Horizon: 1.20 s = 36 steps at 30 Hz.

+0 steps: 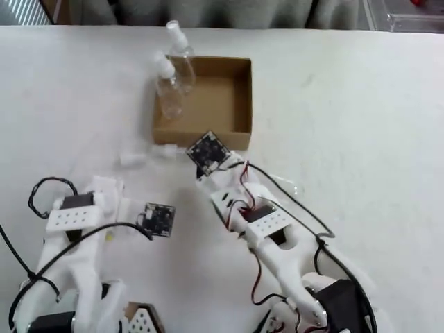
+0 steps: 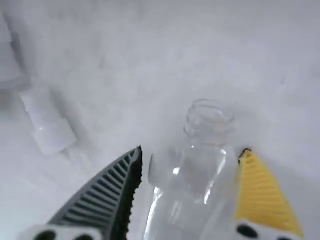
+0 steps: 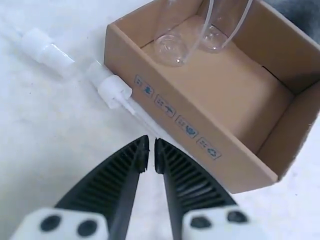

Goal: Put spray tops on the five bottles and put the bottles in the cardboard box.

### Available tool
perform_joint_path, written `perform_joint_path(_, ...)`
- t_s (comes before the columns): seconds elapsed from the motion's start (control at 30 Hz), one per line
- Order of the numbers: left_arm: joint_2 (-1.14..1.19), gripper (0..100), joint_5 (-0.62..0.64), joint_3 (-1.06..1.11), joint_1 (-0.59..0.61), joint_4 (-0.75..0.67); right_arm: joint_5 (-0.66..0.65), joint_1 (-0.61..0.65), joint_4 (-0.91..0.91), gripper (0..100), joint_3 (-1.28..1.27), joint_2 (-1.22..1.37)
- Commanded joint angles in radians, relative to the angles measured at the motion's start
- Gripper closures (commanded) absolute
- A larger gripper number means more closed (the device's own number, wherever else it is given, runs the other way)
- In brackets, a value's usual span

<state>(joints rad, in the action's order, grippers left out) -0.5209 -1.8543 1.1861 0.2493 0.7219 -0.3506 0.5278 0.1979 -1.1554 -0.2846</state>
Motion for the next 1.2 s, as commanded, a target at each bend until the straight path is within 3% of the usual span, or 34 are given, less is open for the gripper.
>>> perform_joint_path(0.0,0.001,71,0.012,0.011,0.018,-0.052,0.003,-0.010,-0.004,98.3,0.038,-0.044)
perform_joint_path(0.47,0.051,71,0.014,0.015,0.081,-0.103,0.003,-0.010,-0.005,98.3,0.038,-0.042)
perform_joint_path(0.6,0.197,71,0.126,-0.058,0.099,-0.180,0.003,-0.010,-0.005,98.3,0.038,-0.041)
perform_joint_path(0.73,0.331,71,0.236,-0.216,0.099,-0.084,0.003,-0.008,-0.005,98.3,0.038,-0.038)
perform_joint_path(0.87,0.390,71,0.241,-0.304,0.099,0.018,0.003,-0.010,-0.005,98.3,0.038,-0.038)
perform_joint_path(1.07,0.394,71,0.245,-0.308,0.097,0.035,0.003,-0.010,-0.005,98.3,0.038,-0.041)
perform_joint_path(1.17,0.394,82,0.245,-0.308,0.099,0.060,0.003,-0.010,-0.005,98.3,0.038,-0.042)
